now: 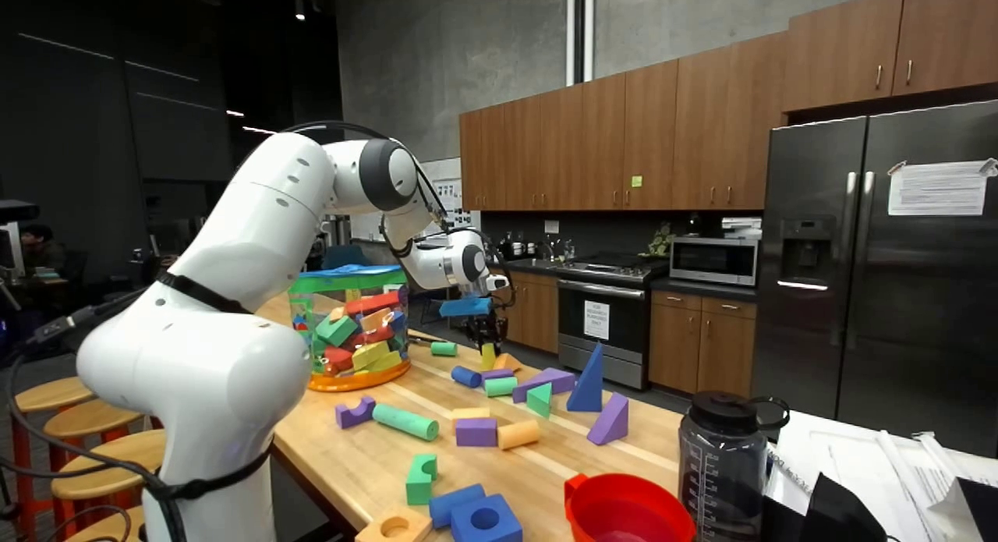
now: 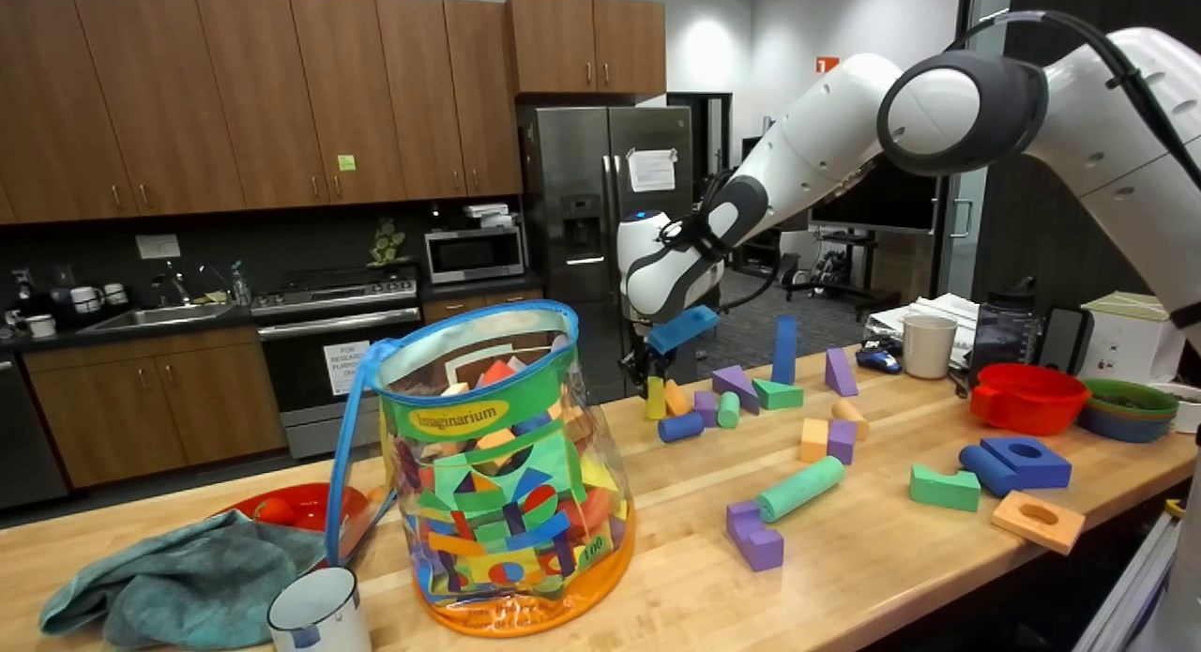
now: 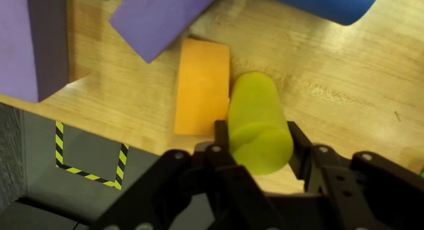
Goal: Pick up the yellow cylindrical block and put it in the clear block bag
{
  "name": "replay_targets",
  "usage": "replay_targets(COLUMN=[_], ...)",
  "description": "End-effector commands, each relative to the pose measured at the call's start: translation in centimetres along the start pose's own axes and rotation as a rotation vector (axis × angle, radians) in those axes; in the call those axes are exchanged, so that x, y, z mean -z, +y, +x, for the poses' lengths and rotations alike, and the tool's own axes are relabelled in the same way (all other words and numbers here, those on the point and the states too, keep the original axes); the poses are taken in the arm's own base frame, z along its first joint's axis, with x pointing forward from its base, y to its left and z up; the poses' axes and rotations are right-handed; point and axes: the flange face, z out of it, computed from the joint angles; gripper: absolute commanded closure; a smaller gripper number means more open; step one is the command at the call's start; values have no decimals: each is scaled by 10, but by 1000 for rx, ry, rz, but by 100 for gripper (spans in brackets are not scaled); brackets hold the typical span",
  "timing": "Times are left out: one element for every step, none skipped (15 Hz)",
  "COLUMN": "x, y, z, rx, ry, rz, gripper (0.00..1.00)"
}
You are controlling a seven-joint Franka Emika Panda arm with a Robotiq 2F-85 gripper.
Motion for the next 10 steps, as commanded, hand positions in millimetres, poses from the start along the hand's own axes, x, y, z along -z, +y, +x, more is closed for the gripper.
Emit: replay_targets(x=[-2,-1,-3,-2,0,2,8,18,26,35], y=[2,2,1,2,2,1,1,1,2,3], z=[3,3,3,3,2,2,0,-4,-8,-12], rx=[-3,-4,-2,-3,-2,-1,-1,2,2,11], ry=[0,-1,-1,-3,-11,-16,-29,-49,-75,-104], rz=[-10,-11,-10,-12,-17,-21,-35,-53,-78,-102], gripper=[84,84,84,84,84,84,84,84,84,84])
